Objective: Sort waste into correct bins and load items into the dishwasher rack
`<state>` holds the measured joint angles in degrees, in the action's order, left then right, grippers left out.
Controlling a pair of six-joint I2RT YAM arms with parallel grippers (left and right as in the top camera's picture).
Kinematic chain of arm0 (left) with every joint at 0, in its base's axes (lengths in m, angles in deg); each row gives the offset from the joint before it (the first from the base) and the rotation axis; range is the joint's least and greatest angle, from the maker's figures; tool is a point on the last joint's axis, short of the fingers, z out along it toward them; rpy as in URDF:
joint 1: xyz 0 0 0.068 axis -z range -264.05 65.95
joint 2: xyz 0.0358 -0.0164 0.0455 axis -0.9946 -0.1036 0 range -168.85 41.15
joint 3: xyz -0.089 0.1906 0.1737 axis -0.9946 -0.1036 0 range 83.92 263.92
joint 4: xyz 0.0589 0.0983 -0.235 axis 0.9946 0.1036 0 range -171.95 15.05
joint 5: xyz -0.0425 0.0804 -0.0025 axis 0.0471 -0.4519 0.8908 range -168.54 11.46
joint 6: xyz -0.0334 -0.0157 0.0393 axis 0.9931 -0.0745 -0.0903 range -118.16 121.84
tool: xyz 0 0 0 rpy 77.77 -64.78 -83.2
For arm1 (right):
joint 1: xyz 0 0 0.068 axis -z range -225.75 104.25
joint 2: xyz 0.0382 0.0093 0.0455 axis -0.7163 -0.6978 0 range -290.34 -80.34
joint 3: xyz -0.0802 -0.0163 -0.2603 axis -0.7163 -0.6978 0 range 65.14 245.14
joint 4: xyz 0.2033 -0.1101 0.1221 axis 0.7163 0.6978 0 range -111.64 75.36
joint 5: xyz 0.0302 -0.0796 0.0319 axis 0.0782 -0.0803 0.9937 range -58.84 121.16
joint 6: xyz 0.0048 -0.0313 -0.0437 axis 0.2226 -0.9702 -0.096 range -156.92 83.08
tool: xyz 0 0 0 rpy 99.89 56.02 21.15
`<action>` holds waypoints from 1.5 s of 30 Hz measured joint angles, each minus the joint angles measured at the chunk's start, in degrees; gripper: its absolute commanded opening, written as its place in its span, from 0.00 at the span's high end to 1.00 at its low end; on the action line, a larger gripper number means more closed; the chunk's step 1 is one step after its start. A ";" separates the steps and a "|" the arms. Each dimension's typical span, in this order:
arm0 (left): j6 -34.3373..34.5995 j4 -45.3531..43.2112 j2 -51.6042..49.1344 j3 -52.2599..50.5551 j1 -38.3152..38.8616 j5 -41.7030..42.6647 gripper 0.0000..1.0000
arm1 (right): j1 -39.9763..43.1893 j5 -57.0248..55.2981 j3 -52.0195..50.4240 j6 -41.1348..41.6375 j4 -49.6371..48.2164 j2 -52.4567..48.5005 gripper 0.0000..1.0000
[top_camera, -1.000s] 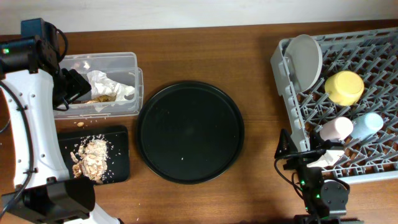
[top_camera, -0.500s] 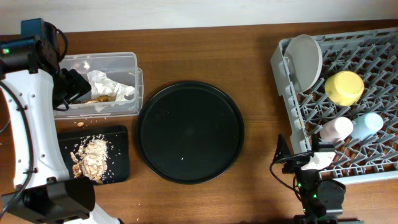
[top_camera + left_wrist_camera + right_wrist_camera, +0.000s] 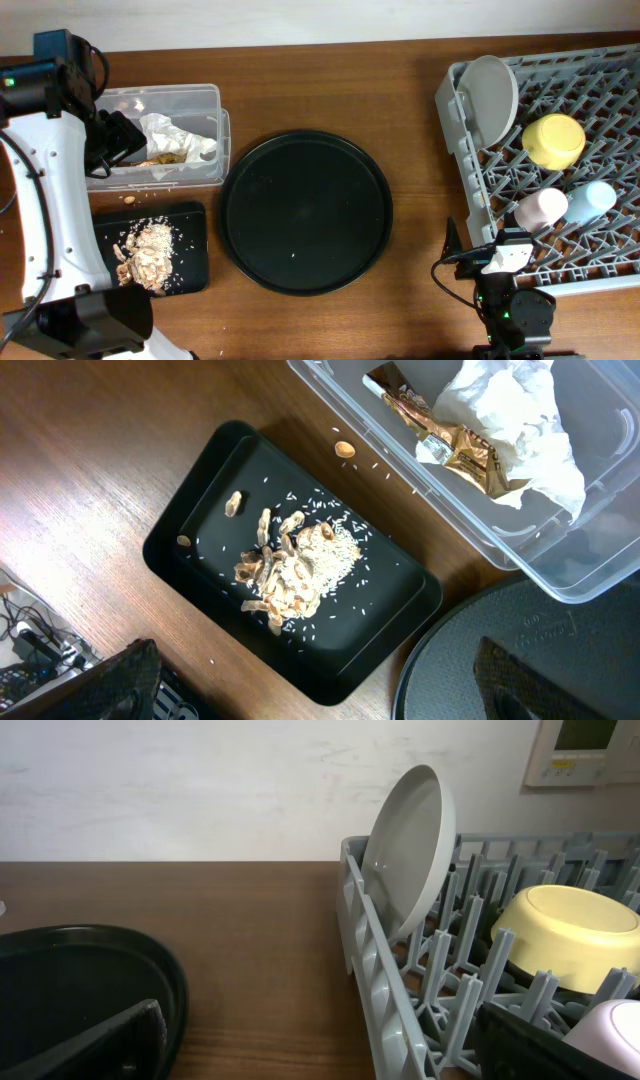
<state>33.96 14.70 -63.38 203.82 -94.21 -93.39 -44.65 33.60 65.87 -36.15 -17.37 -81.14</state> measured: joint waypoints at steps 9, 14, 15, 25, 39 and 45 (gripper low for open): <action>0.00 0.00 0.00 0.00 0.00 0.00 0.01 | 0.00 0.00 0.00 -0.07 0.00 0.00 0.01; 0.00 0.00 0.00 0.00 0.00 0.00 0.01 | 0.00 0.00 0.00 -0.20 0.00 0.00 0.01; 0.00 0.00 0.00 0.00 0.00 0.00 0.01 | 0.00 0.00 0.00 -0.22 0.00 0.00 0.01; 0.00 0.00 0.00 0.00 0.00 0.00 0.01 | 0.00 0.00 0.00 -0.57 0.00 0.00 0.01; -2.56 0.00 0.02 -0.39 0.39 -0.42 0.01 | 0.00 0.00 0.00 -0.63 0.00 0.00 0.01; -7.17 -0.72 0.35 -4.33 3.34 -0.39 0.01 | 0.00 0.00 0.00 -0.59 0.00 0.00 0.01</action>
<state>26.79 13.97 -63.03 199.49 -90.86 -93.79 -44.65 33.60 65.87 -36.74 -17.37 -81.14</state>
